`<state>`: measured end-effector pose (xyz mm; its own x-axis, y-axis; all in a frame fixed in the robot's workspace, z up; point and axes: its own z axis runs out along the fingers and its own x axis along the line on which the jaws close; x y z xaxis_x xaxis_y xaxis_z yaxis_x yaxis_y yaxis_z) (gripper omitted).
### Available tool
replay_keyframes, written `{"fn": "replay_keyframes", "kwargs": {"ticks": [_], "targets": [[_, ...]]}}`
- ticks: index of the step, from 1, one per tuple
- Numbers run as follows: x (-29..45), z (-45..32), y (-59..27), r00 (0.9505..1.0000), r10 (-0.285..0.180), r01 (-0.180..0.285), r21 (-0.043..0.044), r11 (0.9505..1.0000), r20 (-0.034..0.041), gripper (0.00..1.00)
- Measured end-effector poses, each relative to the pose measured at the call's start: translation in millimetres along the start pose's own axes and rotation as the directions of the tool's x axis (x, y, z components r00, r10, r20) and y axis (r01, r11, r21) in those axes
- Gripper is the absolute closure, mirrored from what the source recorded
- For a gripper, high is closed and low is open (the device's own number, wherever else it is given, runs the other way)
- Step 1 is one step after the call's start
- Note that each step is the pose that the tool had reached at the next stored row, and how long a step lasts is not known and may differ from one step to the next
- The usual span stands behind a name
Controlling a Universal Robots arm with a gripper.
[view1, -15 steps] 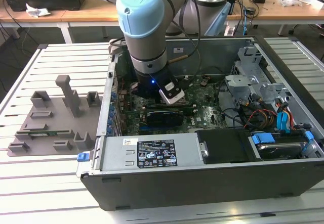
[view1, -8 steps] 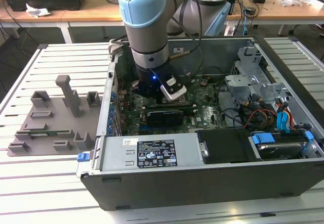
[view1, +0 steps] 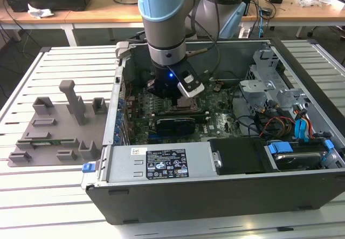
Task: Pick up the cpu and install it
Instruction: 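Install the second cpu locking lever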
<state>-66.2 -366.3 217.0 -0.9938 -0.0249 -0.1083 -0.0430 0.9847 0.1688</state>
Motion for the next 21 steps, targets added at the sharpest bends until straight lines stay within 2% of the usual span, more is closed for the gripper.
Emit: {"fn": "replay_keyframes", "kwargs": {"ticks": [3,5,8,9,14,21], "targets": [[-7.4,1.8,5.9,1.0000,0.001,-0.001,0.0002,1.0000,0.0001,0.89],[-16.4,3.4,9.1,1.0000,0.001,-0.001,0.0001,1.0000,0.0002,0.89],[-23.0,4.2,10.2,1.0000,0.001,-0.001,0.0000,1.0000,0.0003,0.89],[-23.6,3.8,10.3,1.0000,0.001,-0.001,0.0002,1.0000,0.0002,0.89],[-25.7,-8.2,13.7,1.0000,0.000,0.000,0.0046,1.0000,-0.0001,0.89],[-25.8,-8.7,13.9,1.0000,0.000,0.000,0.0059,1.0000,0.0000,0.89]]}}
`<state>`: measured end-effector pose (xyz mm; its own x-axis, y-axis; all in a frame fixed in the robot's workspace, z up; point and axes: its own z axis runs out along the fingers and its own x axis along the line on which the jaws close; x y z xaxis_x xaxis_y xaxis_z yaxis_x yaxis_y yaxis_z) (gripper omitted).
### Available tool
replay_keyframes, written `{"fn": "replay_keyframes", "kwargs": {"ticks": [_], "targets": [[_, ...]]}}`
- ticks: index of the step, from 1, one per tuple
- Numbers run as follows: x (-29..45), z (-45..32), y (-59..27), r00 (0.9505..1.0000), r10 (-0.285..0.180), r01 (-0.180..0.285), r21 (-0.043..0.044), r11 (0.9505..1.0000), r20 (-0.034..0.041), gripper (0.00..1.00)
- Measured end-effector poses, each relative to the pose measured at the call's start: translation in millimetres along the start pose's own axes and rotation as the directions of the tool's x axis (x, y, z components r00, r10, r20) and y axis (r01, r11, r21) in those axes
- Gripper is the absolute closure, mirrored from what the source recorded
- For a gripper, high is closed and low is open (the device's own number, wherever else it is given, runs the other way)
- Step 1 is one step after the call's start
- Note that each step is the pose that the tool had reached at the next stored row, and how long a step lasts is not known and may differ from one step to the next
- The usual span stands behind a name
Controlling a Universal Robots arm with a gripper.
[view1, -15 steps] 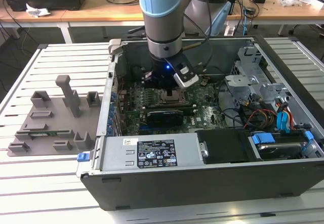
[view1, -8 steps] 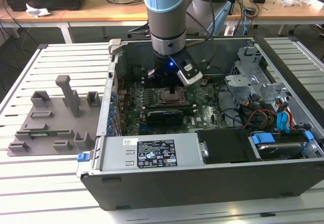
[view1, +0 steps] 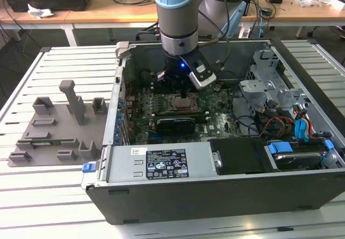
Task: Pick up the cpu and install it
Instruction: 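Install the second cpu locking lever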
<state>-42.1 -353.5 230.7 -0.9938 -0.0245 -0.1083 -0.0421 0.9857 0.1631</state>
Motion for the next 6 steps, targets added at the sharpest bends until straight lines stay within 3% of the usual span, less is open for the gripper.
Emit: {"fn": "replay_keyframes", "kwargs": {"ticks": [6], "targets": [[0.0,0.0,0.0,1.0000,0.000,0.000,0.0004,1.0000,0.0000,0.89]]}}
